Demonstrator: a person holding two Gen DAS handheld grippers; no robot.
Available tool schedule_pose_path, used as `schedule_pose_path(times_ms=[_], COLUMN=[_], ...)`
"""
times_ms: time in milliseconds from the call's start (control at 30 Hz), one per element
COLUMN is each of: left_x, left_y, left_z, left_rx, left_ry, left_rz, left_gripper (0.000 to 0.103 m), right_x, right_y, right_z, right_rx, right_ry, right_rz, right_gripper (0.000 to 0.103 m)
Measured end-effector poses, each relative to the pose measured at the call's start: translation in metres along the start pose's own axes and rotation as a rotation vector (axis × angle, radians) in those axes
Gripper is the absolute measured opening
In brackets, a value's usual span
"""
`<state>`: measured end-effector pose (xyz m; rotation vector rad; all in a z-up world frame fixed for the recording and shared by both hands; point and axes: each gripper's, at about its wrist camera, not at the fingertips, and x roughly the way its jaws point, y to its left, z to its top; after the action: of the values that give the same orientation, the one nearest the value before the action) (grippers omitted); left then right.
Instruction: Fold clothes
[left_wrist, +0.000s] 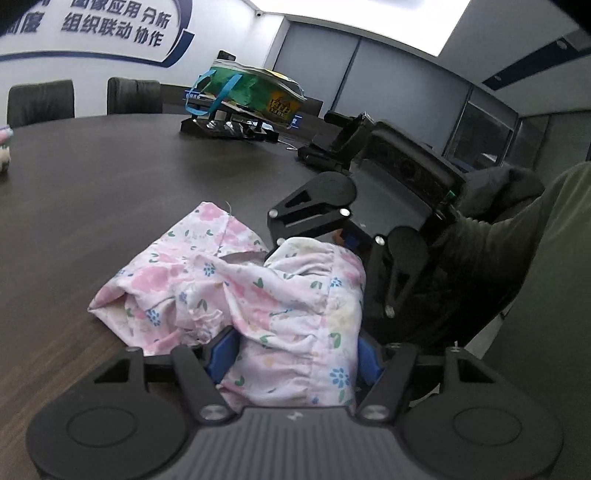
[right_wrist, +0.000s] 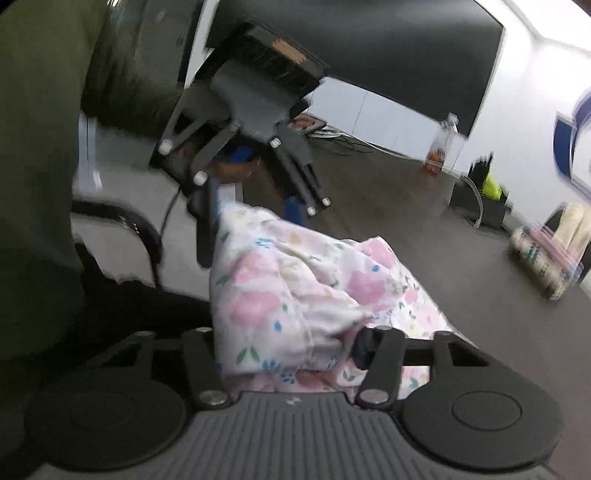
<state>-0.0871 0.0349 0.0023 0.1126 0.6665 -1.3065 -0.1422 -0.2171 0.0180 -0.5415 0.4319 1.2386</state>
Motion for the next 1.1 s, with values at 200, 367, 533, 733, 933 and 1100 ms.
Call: schedule_pose_path(times_ms=[200,367,533,733,933,1100], left_x=[-0.049,-0.031,-0.002,-0.003,0.006,0.004], left_y=[0.025,0.053,0.049,0.052,0.049,0.055], left_z=[0.002,0.014,0.027,0.031,0.029,0.028], left_rx=[-0.176,-0.432,-0.484,-0.595,-0.571,-0.541], left_ry=[-0.175,-0.175,-0.105,-0.007,-0.011,-0.003], left_rz=[0.041,0.236,0.355,0.41,0.451,0.494], left_gripper=[0.075,0.063,0.041,0.028,0.002,0.0], right_x=[-0.007,-0.003,-0.003,-0.005,-0.006,-0.007], right_y=[-0.003,-0.003,-0.002,0.0,0.001,-0.001], right_z=[-0.008,-0.006,-0.006,-0.007,-0.007,-0.009], right_rx=[0.046,0.041,0.044,0.045,0.042,0.06], right_ry=[-0.018,-0.017,-0.015,-0.016,-0.017,-0.023], right_rz=[0.013,0.003,-0.005,-0.016,-0.015,-0.008], right_gripper=[0.037,0.037,0.037,0.037,0.037,0.037])
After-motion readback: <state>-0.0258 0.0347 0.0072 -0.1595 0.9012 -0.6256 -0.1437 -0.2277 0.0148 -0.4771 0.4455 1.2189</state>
